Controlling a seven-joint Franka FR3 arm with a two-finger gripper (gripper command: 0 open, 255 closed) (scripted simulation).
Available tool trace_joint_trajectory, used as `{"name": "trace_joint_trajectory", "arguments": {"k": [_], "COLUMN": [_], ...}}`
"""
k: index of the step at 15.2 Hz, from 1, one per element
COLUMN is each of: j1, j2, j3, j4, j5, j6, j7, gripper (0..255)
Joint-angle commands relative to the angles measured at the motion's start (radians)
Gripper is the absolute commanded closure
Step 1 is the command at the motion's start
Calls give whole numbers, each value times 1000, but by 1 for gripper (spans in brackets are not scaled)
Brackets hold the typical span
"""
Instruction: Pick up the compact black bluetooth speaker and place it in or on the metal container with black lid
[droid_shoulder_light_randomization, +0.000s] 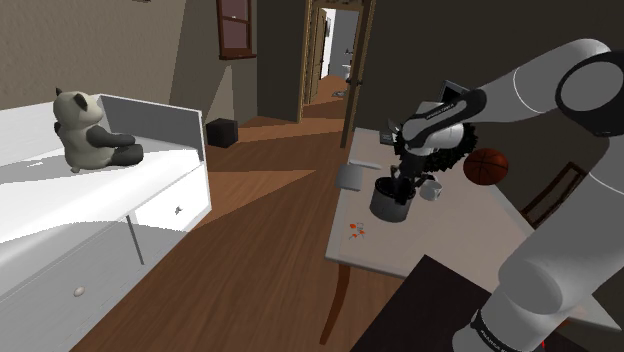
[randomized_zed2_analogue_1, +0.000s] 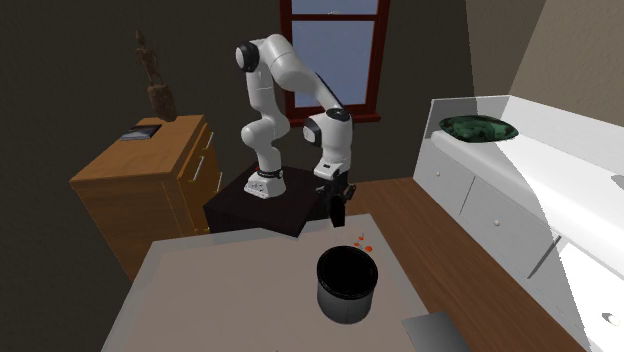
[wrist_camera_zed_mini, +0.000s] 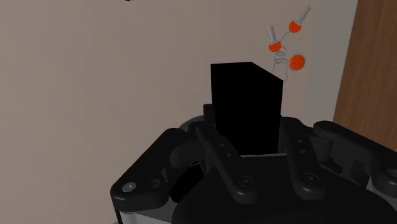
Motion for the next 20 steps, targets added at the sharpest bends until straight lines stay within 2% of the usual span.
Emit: {"name": "trace_joint_trajectory", "arguments": {"k": [1, 5, 14, 17, 18, 20], "j1": [-1, -1, -65, -99, -120, -122], "j2": [-17, -41, 275, 388, 450, 458], "j3": [0, 2, -48, -53, -53, -50], "j4": [15, 36, 436, 597, 689, 674], "j5": [-6, -14, 87, 122, 139, 142], "j6": [-31, -76, -178, -233, -266, -243], "j7": [4, 10, -149, -191, -209, -212], "gripper": [255, 255, 255, 255, 255, 255]}}
